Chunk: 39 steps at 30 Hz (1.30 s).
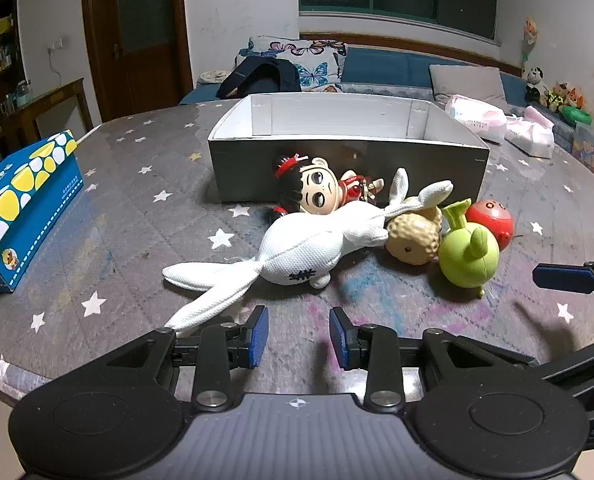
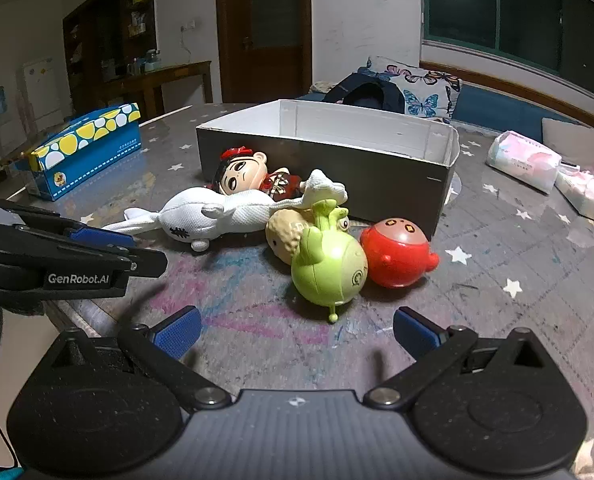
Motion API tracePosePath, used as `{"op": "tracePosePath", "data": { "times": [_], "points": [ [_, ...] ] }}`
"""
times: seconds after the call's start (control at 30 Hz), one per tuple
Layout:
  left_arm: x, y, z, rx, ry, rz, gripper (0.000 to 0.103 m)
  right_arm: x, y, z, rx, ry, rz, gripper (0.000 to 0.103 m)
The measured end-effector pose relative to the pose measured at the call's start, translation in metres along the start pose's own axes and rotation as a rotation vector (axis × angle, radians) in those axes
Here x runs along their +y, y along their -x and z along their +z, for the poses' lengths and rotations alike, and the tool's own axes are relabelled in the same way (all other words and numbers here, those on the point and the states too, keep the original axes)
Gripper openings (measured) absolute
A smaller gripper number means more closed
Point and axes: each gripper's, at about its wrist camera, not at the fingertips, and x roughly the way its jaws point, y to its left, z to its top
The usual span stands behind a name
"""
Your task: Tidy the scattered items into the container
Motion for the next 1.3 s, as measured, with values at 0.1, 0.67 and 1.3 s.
{"op": "tracePosePath", "data": {
  "times": [0.1, 0.67, 1.3],
  "points": [
    [0.003, 0.0, 0.003, -0.005, 0.003, -0.005, 0.037, 0.0, -0.002, 0.004, -0.004, 0.009, 0.004, 0.103],
    [0.018, 0.004, 0.017, -0.046, 0.0, -0.032, 0.037, -0.003, -0.01, 0.023, -0.018, 0.029, 0.005, 0.097],
    [0.036, -0.017, 0.018, -0.067, -0.244, -0.114, 0.036, 0.028, -0.029, 0.058, -0.027, 0.16, 0.093, 0.08]
  ]
}}
